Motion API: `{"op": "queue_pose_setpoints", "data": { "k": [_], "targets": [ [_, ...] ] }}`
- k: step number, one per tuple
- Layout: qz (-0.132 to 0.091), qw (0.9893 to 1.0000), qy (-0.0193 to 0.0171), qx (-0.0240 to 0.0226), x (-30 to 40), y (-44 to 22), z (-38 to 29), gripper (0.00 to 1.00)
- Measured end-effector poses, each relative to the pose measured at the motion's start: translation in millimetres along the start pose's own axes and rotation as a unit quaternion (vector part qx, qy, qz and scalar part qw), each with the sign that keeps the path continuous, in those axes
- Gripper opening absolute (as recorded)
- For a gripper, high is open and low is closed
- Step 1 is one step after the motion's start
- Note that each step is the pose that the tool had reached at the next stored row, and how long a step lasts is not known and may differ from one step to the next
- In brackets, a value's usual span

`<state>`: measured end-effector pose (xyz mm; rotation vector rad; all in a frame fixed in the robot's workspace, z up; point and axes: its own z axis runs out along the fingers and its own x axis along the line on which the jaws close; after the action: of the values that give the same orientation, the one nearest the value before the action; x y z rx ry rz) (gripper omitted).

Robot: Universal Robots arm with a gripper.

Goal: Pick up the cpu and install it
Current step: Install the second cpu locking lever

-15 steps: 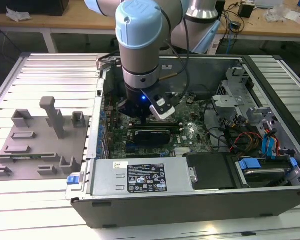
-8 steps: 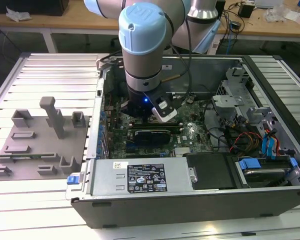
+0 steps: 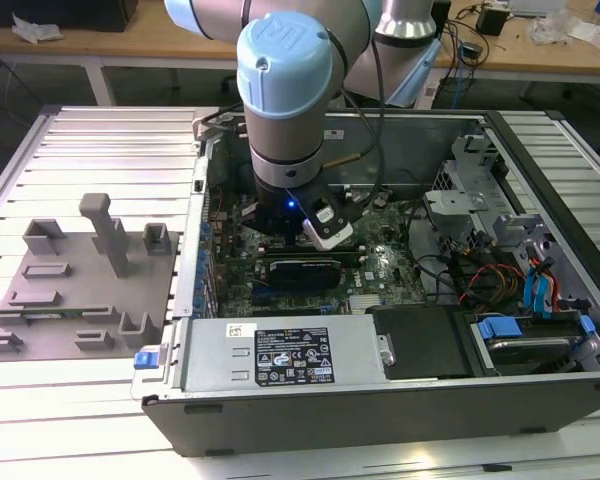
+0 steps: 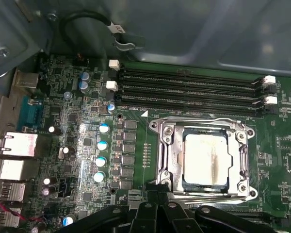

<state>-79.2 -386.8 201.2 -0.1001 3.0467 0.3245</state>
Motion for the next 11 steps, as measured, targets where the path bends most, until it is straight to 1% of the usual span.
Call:
{"op": "queue_pose_setpoints", "data": {
  "k": [7, 10, 11],
  "targets": [
    [0.001, 1.0, -0.0004, -0.0005, 0.0, -6.0, -1.4, 0.11],
    [0.001, 1.0, -0.0005, -0.0016, -0.3, -6.2, -2.8, 0.11],
    [0.001, 1.0, -0.0005, -0.0028, -0.4, -6.5, -3.5, 0.11]
  ]
}}
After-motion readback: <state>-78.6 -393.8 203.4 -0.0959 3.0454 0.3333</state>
